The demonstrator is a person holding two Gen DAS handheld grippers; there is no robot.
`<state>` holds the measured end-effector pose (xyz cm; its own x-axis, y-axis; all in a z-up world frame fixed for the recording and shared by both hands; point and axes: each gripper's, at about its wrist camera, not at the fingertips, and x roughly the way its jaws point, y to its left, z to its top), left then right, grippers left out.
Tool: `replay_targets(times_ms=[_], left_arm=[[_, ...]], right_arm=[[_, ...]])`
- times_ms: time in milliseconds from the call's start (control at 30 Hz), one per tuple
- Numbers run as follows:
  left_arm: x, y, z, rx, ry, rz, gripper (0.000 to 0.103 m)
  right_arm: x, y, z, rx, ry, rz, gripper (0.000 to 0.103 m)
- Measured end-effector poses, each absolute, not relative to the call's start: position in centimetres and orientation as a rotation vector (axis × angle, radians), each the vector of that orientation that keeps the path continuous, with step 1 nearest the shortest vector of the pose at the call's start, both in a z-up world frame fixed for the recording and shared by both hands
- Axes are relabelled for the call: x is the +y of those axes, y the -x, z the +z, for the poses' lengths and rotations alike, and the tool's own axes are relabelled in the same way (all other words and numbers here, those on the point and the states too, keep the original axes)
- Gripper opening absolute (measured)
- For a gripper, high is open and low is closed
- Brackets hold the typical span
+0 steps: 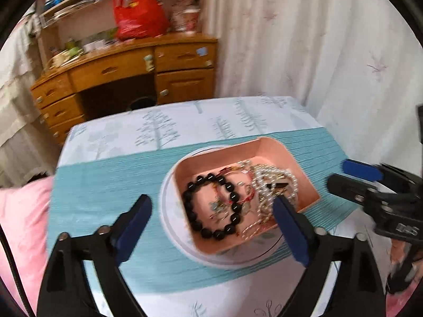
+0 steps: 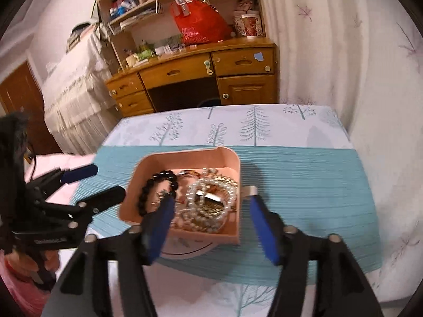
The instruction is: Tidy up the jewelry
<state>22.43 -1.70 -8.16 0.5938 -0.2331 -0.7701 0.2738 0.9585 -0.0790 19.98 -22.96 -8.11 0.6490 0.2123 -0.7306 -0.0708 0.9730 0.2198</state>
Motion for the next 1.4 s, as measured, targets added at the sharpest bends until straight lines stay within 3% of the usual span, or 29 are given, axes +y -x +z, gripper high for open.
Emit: replay_targets(times_ms=[67, 300, 667, 967, 1100, 1200, 1400], left_arm=[[-1.5, -21.8, -7.7, 0.904, -0.053, -0.244, 0.094], [-0.7, -17.8, -6.1, 0.883, -0.112, -0.121, 0.094], [1.6, -10.7, -5.0, 0.997, 0.025, -0.082, 0.095], [0.7, -5.9, -2.3, 0.916, -0.011, -0.051, 0.095], [0.7, -4.2, -0.7, 0.831, -0.022, -0.033, 0.102], [1.1, -3.5, 0.3, 0.791, -0.01, -0.031, 0.102], [1.9, -3.5, 0.4, 0.815, 0.048, -0.044, 0.102]], right_arm=[[-23.0, -19.3, -7.5, 0.866, -0.198, 0.149, 0.072], [-21.9, -16.6, -6.3, 0.898, -0.211, 0.079, 0.077], [-21.2, -9.9, -7.8, 1.125, -0.271, 0.065, 0.077], [-18.9, -4.0, -2.7, 0.996, -0.162, 0.056, 0.078], [-18.2, -2.7, -1.8, 0.968, -0.134, 0.07, 0.078], [-17.7, -2.4, -1.3, 0.962, -0.112, 0.084, 0.078], [-17.4, -1.6, -0.2, 0.904, -0.103, 0.076, 0.078]])
